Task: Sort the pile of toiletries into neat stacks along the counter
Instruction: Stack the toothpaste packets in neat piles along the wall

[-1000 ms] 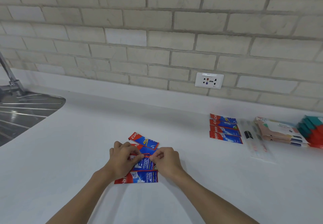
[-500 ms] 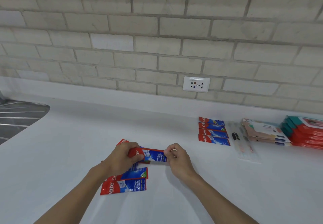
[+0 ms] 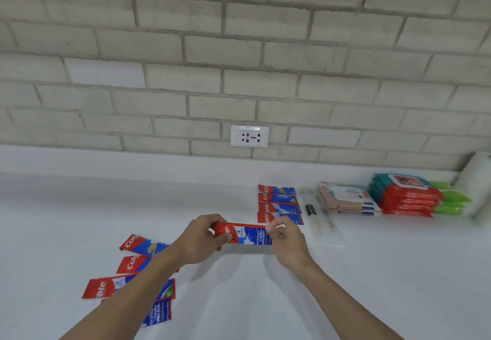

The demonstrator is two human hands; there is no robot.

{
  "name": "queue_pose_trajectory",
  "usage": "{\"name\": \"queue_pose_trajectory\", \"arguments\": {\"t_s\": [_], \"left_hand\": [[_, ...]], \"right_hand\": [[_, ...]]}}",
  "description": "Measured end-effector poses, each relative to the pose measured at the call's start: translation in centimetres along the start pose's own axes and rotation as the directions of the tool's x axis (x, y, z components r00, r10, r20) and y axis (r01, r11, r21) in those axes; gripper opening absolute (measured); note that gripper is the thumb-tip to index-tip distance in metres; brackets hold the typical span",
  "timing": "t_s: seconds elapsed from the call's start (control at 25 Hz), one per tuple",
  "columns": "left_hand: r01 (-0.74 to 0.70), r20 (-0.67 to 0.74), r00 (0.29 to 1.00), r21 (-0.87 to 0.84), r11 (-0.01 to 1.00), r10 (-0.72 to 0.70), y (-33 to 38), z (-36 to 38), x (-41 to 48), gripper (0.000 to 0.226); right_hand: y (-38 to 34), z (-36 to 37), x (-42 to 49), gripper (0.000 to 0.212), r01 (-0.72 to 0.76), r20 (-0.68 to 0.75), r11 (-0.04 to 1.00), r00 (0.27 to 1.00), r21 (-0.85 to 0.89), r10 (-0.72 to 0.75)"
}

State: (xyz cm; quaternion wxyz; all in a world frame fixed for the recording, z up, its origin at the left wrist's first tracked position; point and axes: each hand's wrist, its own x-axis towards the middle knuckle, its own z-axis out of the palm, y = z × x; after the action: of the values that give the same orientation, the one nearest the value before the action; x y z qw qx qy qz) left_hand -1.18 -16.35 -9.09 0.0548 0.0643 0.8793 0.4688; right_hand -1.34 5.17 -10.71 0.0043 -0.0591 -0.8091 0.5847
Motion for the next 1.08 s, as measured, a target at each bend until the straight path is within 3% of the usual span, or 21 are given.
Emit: {"name": "queue_pose_trajectory", "arguments": {"t_s": [0.4, 0.56, 0.68, 0.8, 1.08], "left_hand": [[0.110, -0.126, 0.984, -0.105, 0.988, -0.123, 1.9, 7.0, 4.3, 0.037], [0.138, -0.159, 0.976, -0.072, 0.988, -0.148, 2.3, 9.1, 5.3, 0.037], [0.138, -0.170, 0.976, -0.010, 0.990, -0.138, 2.4, 10.2, 5.8, 0.031], [0.157, -0.194, 0.970, 0.053, 0.986, -0.144, 1.8, 11.3, 6.2, 0.025], [0.132, -0.207, 0.974, 0.188, 0.973, -0.093, 1.0, 12.1, 7.5, 0.019]], "right_hand": [[2.3, -5.8, 1.7, 0.011, -0.032, -0.104, 0.998, 0.994, -0.061, 0.026], [3.0, -6.8, 2.6, 0.011, -0.035, -0.112, 0.997, 0.993, -0.069, 0.027], [3.7, -7.0, 3.1, 0.010, -0.008, -0.094, 0.974, 0.995, -0.228, -0.014], [4.4, -6.6, 3.4, 0.014, 0.056, -0.039, 0.888, 0.996, -0.457, -0.083], [4.8, -5.8, 3.7, 0.030, 0.160, 0.062, 0.698, 0.985, -0.698, -0.163]]}}
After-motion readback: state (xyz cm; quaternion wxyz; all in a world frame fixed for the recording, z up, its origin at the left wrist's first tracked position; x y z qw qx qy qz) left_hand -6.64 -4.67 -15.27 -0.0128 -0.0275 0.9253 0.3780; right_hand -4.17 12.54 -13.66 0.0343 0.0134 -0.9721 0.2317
